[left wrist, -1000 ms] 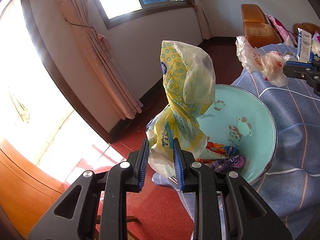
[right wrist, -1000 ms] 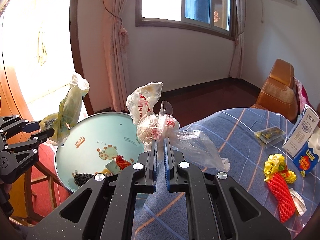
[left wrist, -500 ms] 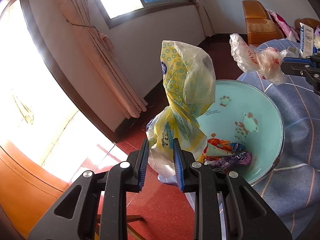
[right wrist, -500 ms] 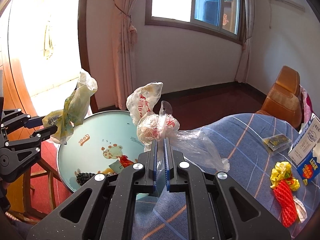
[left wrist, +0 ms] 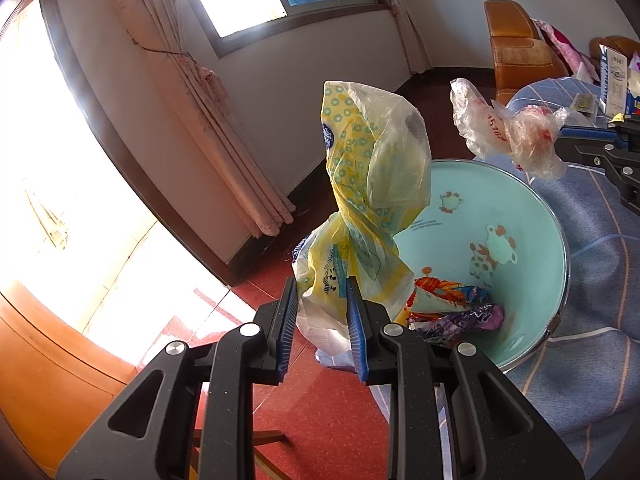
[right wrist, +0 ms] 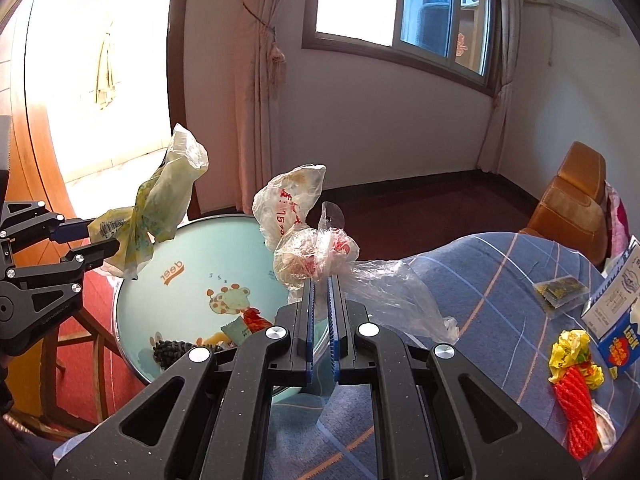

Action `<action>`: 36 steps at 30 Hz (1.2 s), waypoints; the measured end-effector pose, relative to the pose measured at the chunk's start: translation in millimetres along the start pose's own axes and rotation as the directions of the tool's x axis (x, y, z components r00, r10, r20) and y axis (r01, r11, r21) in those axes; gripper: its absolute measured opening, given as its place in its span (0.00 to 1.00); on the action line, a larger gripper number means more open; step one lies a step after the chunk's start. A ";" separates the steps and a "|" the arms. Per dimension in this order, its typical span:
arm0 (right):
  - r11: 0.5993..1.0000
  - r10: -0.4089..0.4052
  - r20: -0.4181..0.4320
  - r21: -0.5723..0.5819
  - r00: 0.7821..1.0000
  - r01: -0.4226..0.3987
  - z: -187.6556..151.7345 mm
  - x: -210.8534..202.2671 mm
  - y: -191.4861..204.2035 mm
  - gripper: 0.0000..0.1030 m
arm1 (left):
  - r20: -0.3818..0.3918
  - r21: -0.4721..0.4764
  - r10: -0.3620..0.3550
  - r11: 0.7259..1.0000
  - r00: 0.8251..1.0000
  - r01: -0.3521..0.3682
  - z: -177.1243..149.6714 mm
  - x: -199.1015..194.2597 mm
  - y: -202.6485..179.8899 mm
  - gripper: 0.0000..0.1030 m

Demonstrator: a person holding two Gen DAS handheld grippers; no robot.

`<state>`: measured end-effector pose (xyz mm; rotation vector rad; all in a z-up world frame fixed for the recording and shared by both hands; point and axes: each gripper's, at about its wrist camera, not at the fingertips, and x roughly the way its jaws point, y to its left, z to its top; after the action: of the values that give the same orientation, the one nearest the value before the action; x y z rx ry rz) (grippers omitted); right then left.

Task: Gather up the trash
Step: 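Carry the yellow bag and white bag over the bin with both tools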

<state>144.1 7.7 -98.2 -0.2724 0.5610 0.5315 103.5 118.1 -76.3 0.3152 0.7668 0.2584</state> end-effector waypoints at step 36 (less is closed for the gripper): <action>0.999 0.011 0.009 -0.051 1.000 -0.010 -0.2 0.4 12.2 0.08 | -0.001 0.012 -0.051 0.999 0.999 0.051 0.3 -0.4 -2.2 0.32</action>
<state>137.6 18.0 -99.8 -0.3154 0.5408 0.5574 103.7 116.0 -76.6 0.3062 0.7763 0.2064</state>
